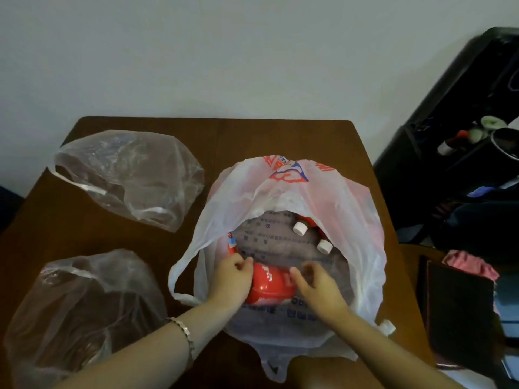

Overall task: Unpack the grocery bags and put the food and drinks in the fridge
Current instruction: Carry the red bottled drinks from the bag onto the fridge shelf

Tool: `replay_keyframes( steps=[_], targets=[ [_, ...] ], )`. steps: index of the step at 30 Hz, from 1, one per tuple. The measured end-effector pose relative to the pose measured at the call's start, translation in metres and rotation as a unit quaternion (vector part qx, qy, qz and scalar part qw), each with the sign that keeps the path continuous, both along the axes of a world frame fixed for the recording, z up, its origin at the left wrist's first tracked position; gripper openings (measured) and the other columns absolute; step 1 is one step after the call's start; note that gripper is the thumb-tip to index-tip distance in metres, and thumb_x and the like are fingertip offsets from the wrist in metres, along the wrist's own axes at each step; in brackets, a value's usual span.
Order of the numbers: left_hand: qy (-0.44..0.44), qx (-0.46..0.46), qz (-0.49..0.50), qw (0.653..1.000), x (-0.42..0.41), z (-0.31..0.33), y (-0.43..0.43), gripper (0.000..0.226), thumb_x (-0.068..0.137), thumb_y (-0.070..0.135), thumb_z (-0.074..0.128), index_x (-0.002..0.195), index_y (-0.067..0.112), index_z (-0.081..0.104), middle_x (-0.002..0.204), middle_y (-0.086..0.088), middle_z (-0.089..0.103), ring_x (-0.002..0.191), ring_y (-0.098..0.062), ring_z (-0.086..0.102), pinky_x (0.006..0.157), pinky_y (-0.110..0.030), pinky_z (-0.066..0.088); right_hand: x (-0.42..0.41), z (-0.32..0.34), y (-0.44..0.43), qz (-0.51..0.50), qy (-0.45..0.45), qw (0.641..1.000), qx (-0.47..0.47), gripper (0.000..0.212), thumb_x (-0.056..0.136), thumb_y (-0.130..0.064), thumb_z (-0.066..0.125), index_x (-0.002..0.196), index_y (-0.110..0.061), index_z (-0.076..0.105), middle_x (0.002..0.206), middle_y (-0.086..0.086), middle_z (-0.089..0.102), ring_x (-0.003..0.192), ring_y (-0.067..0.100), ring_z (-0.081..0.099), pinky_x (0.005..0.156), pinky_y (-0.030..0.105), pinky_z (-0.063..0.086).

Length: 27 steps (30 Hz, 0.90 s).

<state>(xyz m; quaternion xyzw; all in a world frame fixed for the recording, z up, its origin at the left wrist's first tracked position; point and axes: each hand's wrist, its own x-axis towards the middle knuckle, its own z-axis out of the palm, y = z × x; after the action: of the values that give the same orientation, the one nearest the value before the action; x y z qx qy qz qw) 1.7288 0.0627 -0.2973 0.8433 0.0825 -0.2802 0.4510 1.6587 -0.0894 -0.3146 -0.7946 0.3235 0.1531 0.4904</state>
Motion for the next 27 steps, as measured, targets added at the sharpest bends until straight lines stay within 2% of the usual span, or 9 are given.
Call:
replay_keyframes(
  steps=[2, 5, 6, 10, 12, 15, 19, 23, 27],
  targets=[
    [-0.098, 0.106, -0.110, 0.983, 0.000, 0.000, 0.008, 0.029, 0.095, 0.034, 0.050, 0.069, 0.021, 0.047, 0.083, 0.002, 0.059, 0.081, -0.009, 0.056, 0.067, -0.018, 0.040, 0.010, -0.011, -0.017, 0.160, 0.020, 0.944, -0.287, 0.049, 0.097, -0.037, 0.046, 0.138, -0.012, 0.038, 0.141, 0.010, 0.038, 0.128, 0.026, 0.042, 0.104, 0.034, 0.039],
    [-0.145, 0.172, -0.202, 0.953, -0.004, -0.004, 0.015, 0.027, 0.094, 0.039, 0.051, 0.072, 0.024, 0.044, 0.093, 0.007, 0.055, 0.091, -0.007, 0.054, 0.078, -0.019, 0.040, 0.030, -0.019, -0.036, 0.232, 0.112, 0.884, -0.390, 0.059, 0.098, -0.016, 0.042, 0.149, -0.011, 0.014, 0.155, 0.015, 0.015, 0.139, 0.032, 0.028, 0.112, 0.039, 0.030],
    [-0.148, 0.182, -0.228, 0.945, -0.005, -0.006, 0.016, 0.024, 0.094, 0.041, 0.050, 0.078, 0.025, 0.045, 0.099, 0.007, 0.054, 0.096, -0.008, 0.055, 0.083, -0.021, 0.042, 0.036, -0.021, -0.042, 0.243, 0.135, 0.881, -0.382, 0.056, 0.099, -0.014, 0.038, 0.149, -0.009, 0.012, 0.154, 0.016, 0.016, 0.139, 0.032, 0.028, 0.112, 0.040, 0.029],
    [-0.200, 0.217, -0.292, 0.910, -0.009, -0.013, 0.013, 0.026, 0.097, 0.044, 0.042, 0.111, 0.025, 0.053, 0.121, 0.005, 0.051, 0.111, -0.011, 0.053, 0.095, -0.024, 0.042, 0.050, -0.033, -0.060, 0.148, 0.089, 0.970, -0.172, 0.044, 0.103, -0.029, 0.023, 0.145, -0.018, 0.031, 0.150, 0.012, 0.033, 0.136, 0.032, 0.033, 0.113, 0.041, 0.025],
    [-0.234, 0.235, -0.314, 0.890, -0.010, -0.017, 0.011, 0.032, 0.098, 0.044, 0.039, 0.120, 0.024, 0.051, 0.125, 0.004, 0.049, 0.115, -0.011, 0.051, 0.095, -0.023, 0.041, 0.055, -0.033, -0.067, 0.197, 0.091, 0.962, -0.165, 0.043, 0.103, -0.028, 0.022, 0.144, -0.020, 0.035, 0.152, 0.010, 0.032, 0.137, 0.029, 0.032, 0.115, 0.037, 0.022],
    [-0.281, 0.245, -0.354, 0.858, -0.015, -0.023, 0.010, 0.034, 0.099, 0.043, 0.037, 0.124, 0.024, 0.049, 0.127, 0.004, 0.048, 0.116, -0.012, 0.050, 0.094, -0.023, 0.043, 0.054, -0.014, -0.067, 0.294, 0.086, 0.925, -0.224, 0.039, 0.101, -0.027, 0.030, 0.133, -0.014, 0.046, 0.138, 0.016, 0.047, 0.120, 0.034, 0.048, 0.105, 0.040, 0.037],
    [-0.297, 0.256, -0.370, 0.842, -0.022, -0.030, 0.017, 0.044, 0.092, 0.054, 0.041, 0.123, 0.024, 0.049, 0.126, 0.006, 0.049, 0.116, -0.013, 0.048, 0.094, -0.026, 0.045, 0.041, 0.021, -0.045, 0.235, -0.001, 0.942, -0.239, 0.025, 0.078, -0.015, 0.067, 0.102, -0.009, 0.067, 0.107, 0.001, 0.055, 0.095, 0.027, 0.058, 0.080, 0.030, 0.047],
    [-0.309, 0.242, -0.353, 0.850, -0.022, -0.028, 0.019, 0.066, 0.075, 0.076, 0.047, 0.119, 0.026, 0.046, 0.119, 0.010, 0.054, 0.111, -0.009, 0.052, 0.088, -0.025, 0.046, 0.027, 0.033, -0.008, 0.239, -0.012, 0.963, -0.126, 0.016, 0.068, -0.012, 0.073, 0.066, -0.021, 0.061, 0.078, -0.001, 0.065, 0.071, 0.010, 0.059, 0.055, 0.009, 0.042],
    [-0.390, 0.194, -0.371, 0.820, -0.014, -0.033, 0.019, 0.069, 0.072, 0.074, 0.048, 0.119, 0.023, 0.047, 0.103, 0.005, 0.068, 0.088, -0.012, 0.067, 0.071, -0.025, 0.052, 0.029, 0.028, 0.030, 0.336, -0.027, 0.933, -0.129, 0.006, 0.076, -0.014, 0.067, 0.076, -0.012, 0.062, 0.086, 0.010, 0.070, 0.079, 0.022, 0.066, 0.058, 0.016, 0.045]
  ],
)
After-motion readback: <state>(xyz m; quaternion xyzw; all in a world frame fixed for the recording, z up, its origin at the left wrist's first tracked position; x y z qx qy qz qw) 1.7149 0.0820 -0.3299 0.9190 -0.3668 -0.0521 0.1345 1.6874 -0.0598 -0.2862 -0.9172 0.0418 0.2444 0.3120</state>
